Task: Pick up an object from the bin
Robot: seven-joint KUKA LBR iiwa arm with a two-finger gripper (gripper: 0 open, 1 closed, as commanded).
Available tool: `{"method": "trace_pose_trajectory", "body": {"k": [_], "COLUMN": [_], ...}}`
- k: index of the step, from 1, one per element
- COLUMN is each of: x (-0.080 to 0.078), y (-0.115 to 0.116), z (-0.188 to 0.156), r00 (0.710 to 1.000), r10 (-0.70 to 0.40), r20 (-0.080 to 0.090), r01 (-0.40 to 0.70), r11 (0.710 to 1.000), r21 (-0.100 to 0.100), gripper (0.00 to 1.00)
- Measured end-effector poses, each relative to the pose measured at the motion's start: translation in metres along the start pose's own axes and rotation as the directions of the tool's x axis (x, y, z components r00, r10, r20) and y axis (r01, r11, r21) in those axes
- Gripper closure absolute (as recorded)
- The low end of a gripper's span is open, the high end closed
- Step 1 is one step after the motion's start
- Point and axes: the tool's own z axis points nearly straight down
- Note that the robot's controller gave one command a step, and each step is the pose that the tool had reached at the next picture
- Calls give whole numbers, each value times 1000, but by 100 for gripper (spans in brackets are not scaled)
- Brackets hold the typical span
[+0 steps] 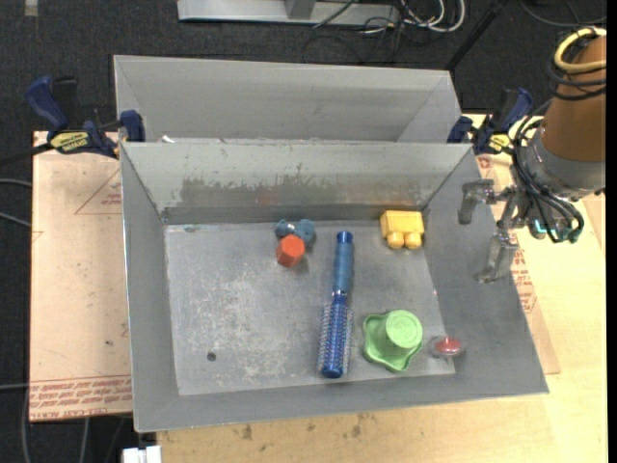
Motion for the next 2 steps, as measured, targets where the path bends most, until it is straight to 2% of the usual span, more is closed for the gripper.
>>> {"method": "trace_pose_trajectory", "body": {"k": [1, 2], "x": [-39, -29], "y": [48, 128], "z": [162, 129], "r00": [988, 920], "r10": [158, -391], "r20": [1, 8], "r01": [-158, 391], "r11": [988, 920], "r21": [-3, 1], "gripper": [0, 0]}}
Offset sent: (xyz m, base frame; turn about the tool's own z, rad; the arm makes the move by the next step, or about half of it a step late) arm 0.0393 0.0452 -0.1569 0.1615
